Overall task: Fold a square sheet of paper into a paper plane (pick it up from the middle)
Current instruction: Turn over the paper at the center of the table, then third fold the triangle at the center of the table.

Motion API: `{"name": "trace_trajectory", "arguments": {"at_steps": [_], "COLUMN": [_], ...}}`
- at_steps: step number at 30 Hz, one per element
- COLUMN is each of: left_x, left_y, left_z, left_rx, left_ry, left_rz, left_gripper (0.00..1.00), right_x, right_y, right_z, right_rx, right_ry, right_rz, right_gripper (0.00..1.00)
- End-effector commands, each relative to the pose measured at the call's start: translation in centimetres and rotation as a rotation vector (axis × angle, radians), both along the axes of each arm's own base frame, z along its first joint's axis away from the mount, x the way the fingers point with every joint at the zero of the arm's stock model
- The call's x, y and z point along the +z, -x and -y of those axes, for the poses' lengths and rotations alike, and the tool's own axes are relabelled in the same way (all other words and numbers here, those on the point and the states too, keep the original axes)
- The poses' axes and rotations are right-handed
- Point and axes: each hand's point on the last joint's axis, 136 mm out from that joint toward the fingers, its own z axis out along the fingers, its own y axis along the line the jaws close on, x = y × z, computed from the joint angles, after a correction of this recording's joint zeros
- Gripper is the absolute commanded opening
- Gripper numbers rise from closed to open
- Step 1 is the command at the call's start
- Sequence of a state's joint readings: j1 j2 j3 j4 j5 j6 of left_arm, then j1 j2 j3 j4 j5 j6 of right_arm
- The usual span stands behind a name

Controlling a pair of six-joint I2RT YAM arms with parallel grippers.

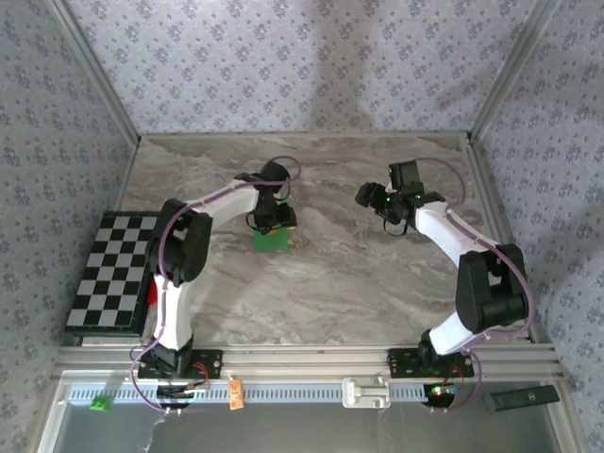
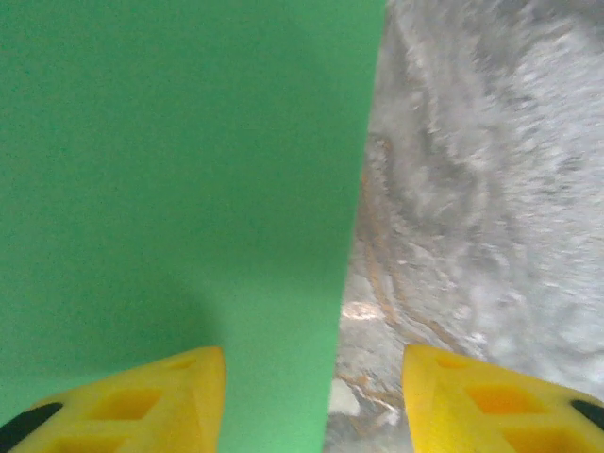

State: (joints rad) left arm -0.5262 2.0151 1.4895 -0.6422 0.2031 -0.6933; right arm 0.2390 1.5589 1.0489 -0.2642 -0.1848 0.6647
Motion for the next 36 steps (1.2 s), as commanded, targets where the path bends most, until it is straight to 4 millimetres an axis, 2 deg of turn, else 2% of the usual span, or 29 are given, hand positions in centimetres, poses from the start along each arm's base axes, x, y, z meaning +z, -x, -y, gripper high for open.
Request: {"name": "trace_trajectory", "arguments": {"at_steps": [1, 4, 7, 8, 9, 11, 12, 15, 18, 22, 29, 36], "left_x": [6.6, 7.3, 7.1, 6.9, 6.7, 6.2, 5.8, 5.1, 4.4, 3.9, 3.0, 2.7], "left_y": [-1.2, -1.5, -1.1, -0.9, -0.6, 0.0, 0.4, 1.1, 1.7, 2.0, 2.3, 2.7], "left_z": [1.0, -2.6, -6.6, -7.8, -8.8, -10.7, -11.5, -13.1, -13.7, -13.8, -13.4, -12.3], "left_rx": [0.034, 0.128, 0.228, 0.26, 0.289, 0.341, 0.364, 0.399, 0.412, 0.415, 0.421, 0.414], "left_ry": [0.221, 0.206, 0.16, 0.154, 0.15, 0.147, 0.141, 0.133, 0.128, 0.133, 0.15, 0.208], "left_rz": [0.102, 0.138, 0.164, 0.166, 0.165, 0.167, 0.164, 0.173, 0.157, 0.138, 0.094, 0.045], "left_gripper": [0.59, 0.66, 0.73, 0.76, 0.78, 0.93, 0.97, 1.0, 1.0, 1.0, 1.0, 1.0], "right_x": [-0.7, -1.2, -2.1, -1.4, -1.5, -2.1, -2.4, -3.5, -4.6, -6.0, -9.4, -11.8], "right_y": [0.4, 0.8, 1.6, 1.2, 1.3, 1.7, 1.9, 2.3, 2.3, 2.3, 3.0, 4.4], "right_z": [-3.9, -7.9, -12.2, -14.0, -15.2, -18.0, -19.3, -22.4, -24.6, -25.8, -25.5, -23.3], "right_rx": [0.114, 0.229, 0.336, 0.373, 0.401, 0.461, 0.489, 0.554, 0.592, 0.608, 0.636, 0.627], "right_ry": [-0.039, -0.059, -0.088, -0.105, -0.113, -0.126, -0.134, -0.146, -0.154, -0.144, -0.115, -0.031], "right_rz": [-0.028, -0.041, -0.064, -0.046, -0.051, -0.071, -0.078, -0.108, -0.128, -0.164, -0.234, -0.315], "right_gripper": [0.71, 0.67, 0.62, 0.6, 0.58, 0.55, 0.54, 0.49, 0.48, 0.46, 0.46, 0.46]}}
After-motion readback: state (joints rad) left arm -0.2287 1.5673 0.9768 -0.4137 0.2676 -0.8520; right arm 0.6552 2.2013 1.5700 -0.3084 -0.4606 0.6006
